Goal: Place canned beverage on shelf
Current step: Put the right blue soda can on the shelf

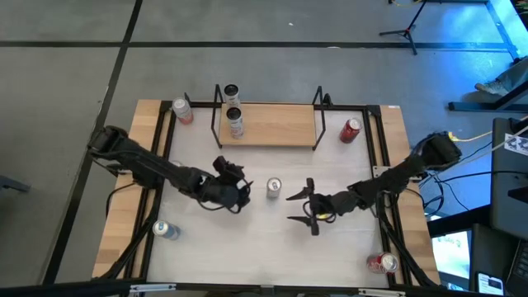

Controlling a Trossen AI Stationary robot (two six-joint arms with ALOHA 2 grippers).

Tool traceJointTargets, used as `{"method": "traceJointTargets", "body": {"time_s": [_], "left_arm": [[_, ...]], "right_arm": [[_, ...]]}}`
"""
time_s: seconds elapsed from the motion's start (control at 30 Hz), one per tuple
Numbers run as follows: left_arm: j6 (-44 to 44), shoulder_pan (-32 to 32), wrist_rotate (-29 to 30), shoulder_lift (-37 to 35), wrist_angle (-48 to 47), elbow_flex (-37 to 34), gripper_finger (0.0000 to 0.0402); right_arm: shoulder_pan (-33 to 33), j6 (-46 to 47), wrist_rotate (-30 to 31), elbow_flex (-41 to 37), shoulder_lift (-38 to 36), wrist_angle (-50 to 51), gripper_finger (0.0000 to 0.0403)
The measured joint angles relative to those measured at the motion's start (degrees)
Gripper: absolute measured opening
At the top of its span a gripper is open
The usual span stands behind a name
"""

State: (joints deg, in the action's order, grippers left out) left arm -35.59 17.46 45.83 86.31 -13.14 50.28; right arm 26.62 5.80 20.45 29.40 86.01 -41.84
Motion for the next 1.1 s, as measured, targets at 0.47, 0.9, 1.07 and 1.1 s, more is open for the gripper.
{"method": "traceJointTargets", "body": {"time_s": [0.47,0.9,1.07,1.1], "left_arm": [[10.72,-7.39,-9.58,7.33,32.18,-8.37,0.0289],[13.33,-5.33,-17.03,8.14,33.57,-8.22,0.0289],[13.66,-4.59,-18.75,8.14,33.51,-8.22,0.0289],[13.68,-4.42,-19.07,8.14,33.52,-8.22,0.0289]], "right_arm": [[-4.93,-1.78,-3.92,5.40,14.50,-4.29,0.0280],[-6.06,-2.24,-2.66,6.28,15.38,-0.87,0.0280],[-6.04,-2.79,-1.48,6.28,14.39,1.64,0.0280],[-6.04,-2.79,-1.26,6.28,13.90,3.01,0.0280]]}}
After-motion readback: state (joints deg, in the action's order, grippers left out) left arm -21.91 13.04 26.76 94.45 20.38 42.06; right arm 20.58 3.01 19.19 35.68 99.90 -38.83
